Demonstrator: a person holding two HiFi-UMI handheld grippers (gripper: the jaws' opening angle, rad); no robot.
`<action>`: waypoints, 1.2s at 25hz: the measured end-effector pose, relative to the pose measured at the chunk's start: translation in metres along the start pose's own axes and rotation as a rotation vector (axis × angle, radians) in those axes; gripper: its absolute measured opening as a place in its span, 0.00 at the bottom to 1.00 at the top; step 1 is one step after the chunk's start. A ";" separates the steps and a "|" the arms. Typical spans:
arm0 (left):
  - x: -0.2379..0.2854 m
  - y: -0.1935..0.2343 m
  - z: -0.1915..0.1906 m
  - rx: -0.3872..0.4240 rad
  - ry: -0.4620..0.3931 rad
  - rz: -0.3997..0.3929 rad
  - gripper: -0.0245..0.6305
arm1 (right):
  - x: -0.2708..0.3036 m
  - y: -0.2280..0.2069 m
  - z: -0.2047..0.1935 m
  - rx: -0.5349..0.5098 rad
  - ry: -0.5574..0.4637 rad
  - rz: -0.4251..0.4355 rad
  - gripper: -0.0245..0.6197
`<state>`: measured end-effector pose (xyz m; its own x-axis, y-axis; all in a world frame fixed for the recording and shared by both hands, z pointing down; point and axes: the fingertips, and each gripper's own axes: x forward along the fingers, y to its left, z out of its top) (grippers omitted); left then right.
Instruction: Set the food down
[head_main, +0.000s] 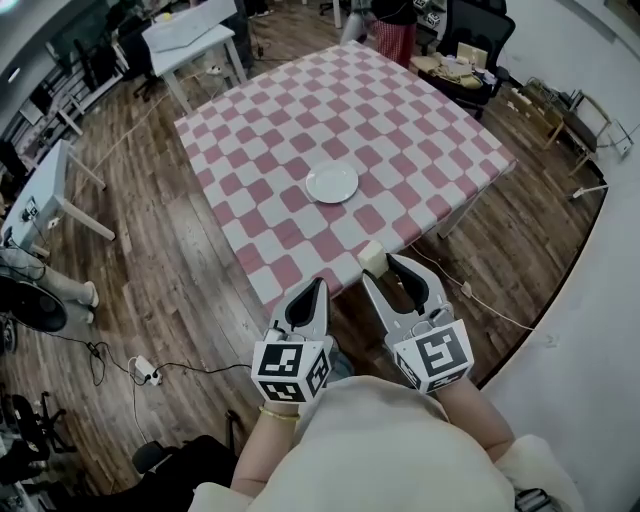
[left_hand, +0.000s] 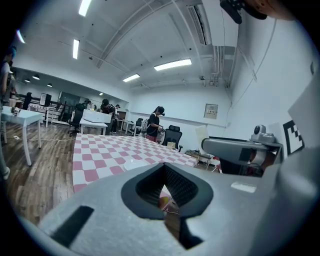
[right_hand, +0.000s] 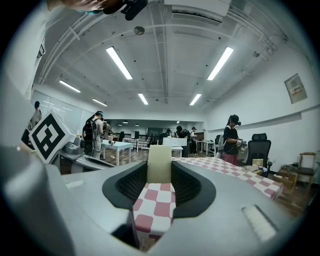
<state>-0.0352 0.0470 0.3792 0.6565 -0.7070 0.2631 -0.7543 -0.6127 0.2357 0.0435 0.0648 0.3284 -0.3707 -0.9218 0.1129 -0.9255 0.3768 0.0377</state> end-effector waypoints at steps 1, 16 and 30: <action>0.003 0.004 0.003 0.001 0.002 -0.002 0.04 | 0.005 -0.001 0.001 0.001 0.001 -0.001 0.28; 0.051 0.062 0.028 0.008 0.022 -0.035 0.03 | 0.086 -0.015 0.007 0.015 0.016 -0.017 0.28; 0.089 0.120 0.045 0.024 0.044 -0.095 0.03 | 0.159 -0.021 0.006 0.032 0.028 -0.065 0.28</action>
<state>-0.0678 -0.1051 0.3887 0.7242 -0.6297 0.2811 -0.6883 -0.6849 0.2390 0.0033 -0.0901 0.3396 -0.3082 -0.9411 0.1387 -0.9496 0.3131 0.0142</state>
